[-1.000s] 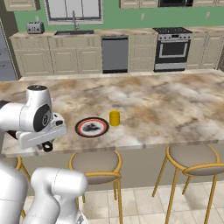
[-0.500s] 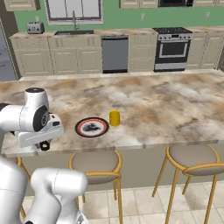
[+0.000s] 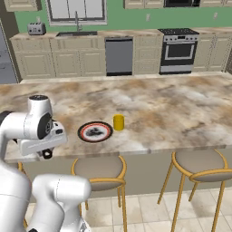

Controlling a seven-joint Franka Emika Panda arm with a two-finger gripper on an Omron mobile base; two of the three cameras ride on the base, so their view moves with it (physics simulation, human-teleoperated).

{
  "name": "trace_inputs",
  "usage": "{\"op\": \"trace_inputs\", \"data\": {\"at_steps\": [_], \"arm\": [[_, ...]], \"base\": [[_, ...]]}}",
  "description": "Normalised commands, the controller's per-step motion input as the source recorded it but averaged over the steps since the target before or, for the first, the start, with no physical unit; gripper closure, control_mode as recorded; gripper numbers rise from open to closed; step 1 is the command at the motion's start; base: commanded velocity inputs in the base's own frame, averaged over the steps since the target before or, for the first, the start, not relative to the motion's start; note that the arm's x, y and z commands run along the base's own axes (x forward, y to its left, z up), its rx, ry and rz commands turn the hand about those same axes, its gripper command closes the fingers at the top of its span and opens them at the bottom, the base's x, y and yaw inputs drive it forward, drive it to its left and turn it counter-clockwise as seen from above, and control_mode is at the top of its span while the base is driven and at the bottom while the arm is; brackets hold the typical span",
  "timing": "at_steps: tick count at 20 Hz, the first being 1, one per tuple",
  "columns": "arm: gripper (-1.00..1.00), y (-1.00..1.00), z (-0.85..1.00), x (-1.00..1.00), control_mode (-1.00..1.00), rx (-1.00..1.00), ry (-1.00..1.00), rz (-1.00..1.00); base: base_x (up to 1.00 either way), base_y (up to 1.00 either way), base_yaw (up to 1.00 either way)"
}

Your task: Pick up the pan with the steak in it and place it on the dining table. Then place the steak on the plate.

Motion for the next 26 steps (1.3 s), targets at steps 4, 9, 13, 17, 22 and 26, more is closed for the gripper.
{"op": "trace_inputs", "data": {"at_steps": [4,9,13,17,22,26], "arm": [[1.0,0.09,-0.26,0.31,-1.0,0.04,0.0,-0.04],[1.0,0.16,-0.29,0.3,-1.0,0.06,0.0,-0.05],[1.0,0.22,-0.32,0.22,-1.0,0.0,0.0,-0.05],[1.0,0.17,-0.34,0.2,-1.0,0.0,0.0,-0.05],[1.0,0.09,-0.24,0.18,-1.0,0.0,0.0,-0.06],[1.0,0.02,-0.22,0.13,-1.0,0.0,0.0,-0.04]], "base": [[0.0,0.0,0.0],[0.0,0.0,0.0],[0.0,0.0,0.0],[0.0,0.0,0.0],[0.0,0.0,0.0],[0.0,0.0,0.0]]}}
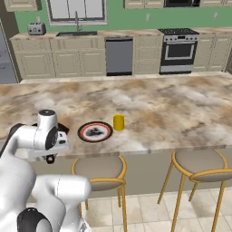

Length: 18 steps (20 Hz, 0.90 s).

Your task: Pick up the pan with the steak in it and place it on the dining table. Then place the steak on the plate.

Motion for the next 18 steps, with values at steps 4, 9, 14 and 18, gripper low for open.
{"op": "trace_inputs", "data": {"at_steps": [4,9,14,18], "arm": [[1.0,0.0,-0.21,0.11,-1.0,0.0,0.0,-0.02],[1.0,0.0,-0.22,0.12,-1.0,0.0,0.0,-0.02],[1.0,0.09,-0.17,0.31,-1.0,0.0,0.0,-0.04],[1.0,0.14,-0.17,0.35,-1.0,0.0,0.0,-0.05]], "base": [[0.0,0.0,0.0],[0.0,0.0,0.0],[0.0,0.0,0.0],[0.0,0.0,0.0]]}}
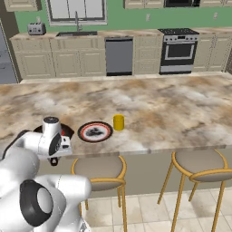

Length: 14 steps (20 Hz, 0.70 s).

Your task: Pick up the pan with the steak in it and place it on the dining table. Then place the steak on the plate.

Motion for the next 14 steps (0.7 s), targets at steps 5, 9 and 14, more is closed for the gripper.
{"op": "trace_inputs", "data": {"at_steps": [5,9,14], "arm": [[1.0,0.18,-0.1,0.27,-1.0,0.0,0.0,-0.05],[1.0,0.02,0.0,0.03,-1.0,0.0,0.01,-0.01],[1.0,0.07,-0.02,0.23,-1.0,0.0,0.01,0.0]], "base": [[0.0,0.0,0.0],[0.0,0.0,0.0],[0.0,0.0,0.0]]}}
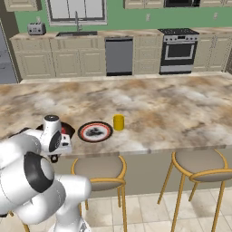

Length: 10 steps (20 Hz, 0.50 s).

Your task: Pick up the pan with the steak in it and place it on the dining table. Then place the steak on the plate.

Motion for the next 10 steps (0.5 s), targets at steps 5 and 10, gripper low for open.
{"op": "trace_inputs", "data": {"at_steps": [5,10], "arm": [[1.0,0.2,-0.12,0.34,-1.0,-0.04,0.02,-0.02],[1.0,0.1,-0.07,0.13,-1.0,-0.02,0.0,-0.01]], "base": [[0.0,0.0,0.0],[0.0,0.0,0.0]]}}
